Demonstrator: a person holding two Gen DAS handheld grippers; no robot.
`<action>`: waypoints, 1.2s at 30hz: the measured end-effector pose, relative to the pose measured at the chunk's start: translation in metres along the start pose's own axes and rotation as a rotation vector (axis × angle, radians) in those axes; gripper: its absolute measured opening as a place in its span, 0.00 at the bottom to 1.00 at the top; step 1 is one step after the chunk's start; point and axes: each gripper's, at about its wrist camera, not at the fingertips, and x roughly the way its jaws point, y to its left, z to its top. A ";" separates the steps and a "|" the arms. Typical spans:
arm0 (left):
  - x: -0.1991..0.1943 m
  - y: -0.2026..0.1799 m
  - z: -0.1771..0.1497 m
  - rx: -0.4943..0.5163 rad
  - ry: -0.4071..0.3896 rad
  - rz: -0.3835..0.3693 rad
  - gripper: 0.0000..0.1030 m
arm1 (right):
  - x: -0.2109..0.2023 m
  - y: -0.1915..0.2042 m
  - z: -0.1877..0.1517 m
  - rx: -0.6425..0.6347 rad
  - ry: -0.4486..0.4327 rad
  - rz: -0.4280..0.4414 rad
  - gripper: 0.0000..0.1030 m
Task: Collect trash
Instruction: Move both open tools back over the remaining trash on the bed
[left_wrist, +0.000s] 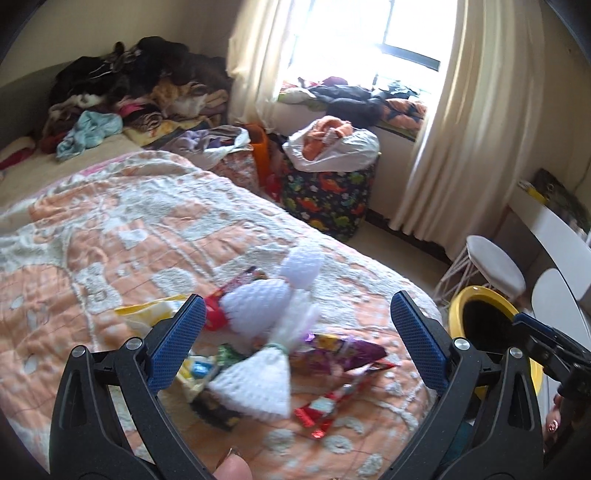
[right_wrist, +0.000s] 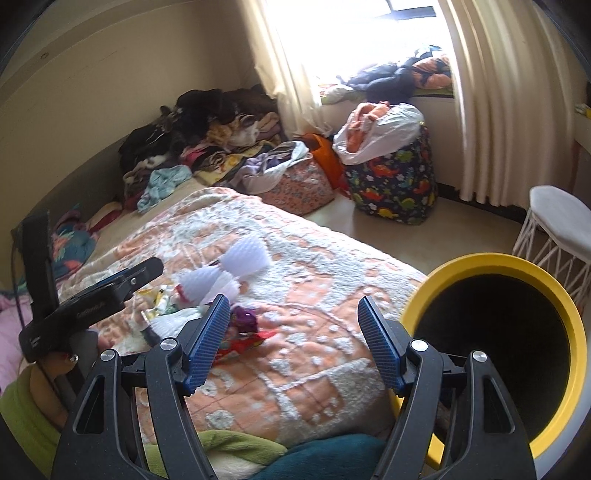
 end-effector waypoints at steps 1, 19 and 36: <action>0.000 0.005 0.000 -0.003 -0.002 0.007 0.89 | 0.001 0.004 0.001 -0.010 0.004 0.002 0.67; 0.004 0.077 -0.002 -0.142 -0.001 0.095 0.89 | 0.043 0.047 0.005 -0.136 0.092 0.027 0.67; 0.036 0.129 -0.031 -0.344 0.157 0.045 0.79 | 0.126 0.061 -0.003 -0.224 0.272 0.030 0.67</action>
